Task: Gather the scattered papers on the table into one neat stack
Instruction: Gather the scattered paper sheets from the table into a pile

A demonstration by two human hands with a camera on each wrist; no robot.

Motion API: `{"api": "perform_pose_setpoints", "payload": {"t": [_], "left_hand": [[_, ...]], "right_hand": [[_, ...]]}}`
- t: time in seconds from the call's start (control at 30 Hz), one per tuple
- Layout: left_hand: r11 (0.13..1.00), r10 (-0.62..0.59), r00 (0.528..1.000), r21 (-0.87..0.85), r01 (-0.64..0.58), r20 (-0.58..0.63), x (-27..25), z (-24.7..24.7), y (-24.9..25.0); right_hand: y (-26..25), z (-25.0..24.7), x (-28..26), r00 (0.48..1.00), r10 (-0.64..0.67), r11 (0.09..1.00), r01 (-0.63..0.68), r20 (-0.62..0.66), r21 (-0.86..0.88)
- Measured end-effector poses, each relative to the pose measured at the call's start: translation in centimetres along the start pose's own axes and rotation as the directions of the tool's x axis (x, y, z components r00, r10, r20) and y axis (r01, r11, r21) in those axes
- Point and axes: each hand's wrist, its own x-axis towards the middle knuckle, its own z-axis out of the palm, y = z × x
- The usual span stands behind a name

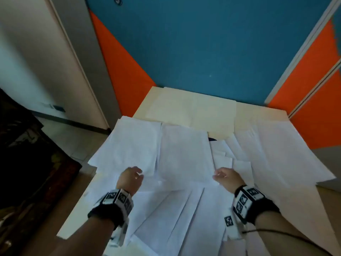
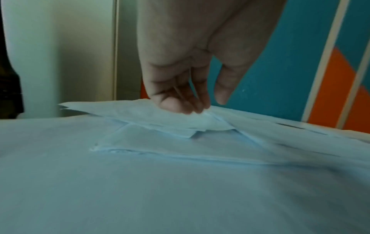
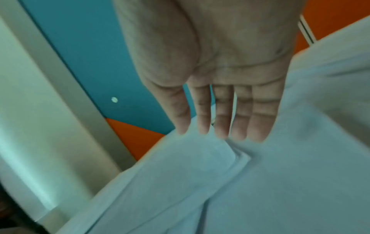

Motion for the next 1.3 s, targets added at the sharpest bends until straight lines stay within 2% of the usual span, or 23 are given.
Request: {"api": "perform_pose_setpoints", "payload": {"t": [0.1, 0.17, 0.3, 0.37, 0.47, 0.6, 0.8, 0.9, 1.0, 1.1, 1.2, 1.3], "left_hand": [[0.995, -0.079, 0.992, 0.058, 0.085, -0.098, 2.6, -1.1, -0.8], [0.986, -0.158, 0.978, 0.035, 0.164, -0.135, 4.2, -2.4, -1.5], [0.938, -0.329, 0.912, 0.026, 0.346, -0.246, 6.4, -4.6, -3.8], [0.908, -0.399, 0.891, 0.038, 0.416, -0.218, 7.4, -5.4, -4.7], [0.878, -0.473, 0.877, 0.043, 0.477, -0.09, 8.9, -6.0, -5.8], [0.874, -0.484, 0.875, 0.039, 0.484, -0.026, 10.8, -6.5, -6.8], [0.869, -0.491, 0.871, -0.083, 0.488, -0.017, 12.3, -6.8, -7.7], [0.906, -0.421, 0.906, -0.073, 0.417, -0.05, 12.3, -7.1, -7.8], [0.943, -0.331, 0.942, -0.066, 0.327, -0.063, 11.8, -7.7, -7.3], [0.931, -0.344, 0.934, -0.094, 0.352, 0.097, 11.1, -8.0, -6.9], [0.926, -0.368, 0.871, 0.043, 0.376, 0.324, 9.5, -8.0, -6.8], [0.945, -0.309, 0.837, 0.044, 0.325, 0.452, 8.5, -6.8, -7.1]], "right_hand": [[-0.8, 0.9, 2.3, 0.985, 0.115, 0.991, -0.123, -0.128, -0.058], [-1.5, 1.2, 3.0, 0.964, 0.201, 0.977, -0.211, -0.174, -0.04], [-2.4, 2.4, 3.9, 0.934, 0.3, 0.936, -0.328, -0.193, -0.131], [-3.0, 3.0, 4.2, 0.931, 0.317, 0.927, -0.344, -0.181, -0.148], [-3.5, 4.2, 4.6, 0.927, 0.335, 0.933, -0.351, -0.172, -0.077], [-3.9, 5.0, 5.1, 0.914, 0.361, 0.932, -0.357, -0.185, 0.056], [-3.2, 4.9, 4.9, 0.948, 0.276, 0.958, -0.258, -0.157, 0.127], [-3.3, 5.3, 4.5, 0.959, 0.228, 0.971, -0.21, -0.169, 0.117], [-3.5, 5.1, 4.3, 0.963, 0.241, 0.962, -0.22, -0.124, 0.159], [-2.8, 3.5, 3.7, 0.952, 0.307, 0.92, -0.297, 0.002, 0.256], [-1.1, 2.8, 3.0, 0.92, 0.314, 0.837, -0.384, 0.234, 0.389], [0.2, 3.1, 2.8, 0.911, 0.272, 0.762, -0.401, 0.311, 0.508]]}}
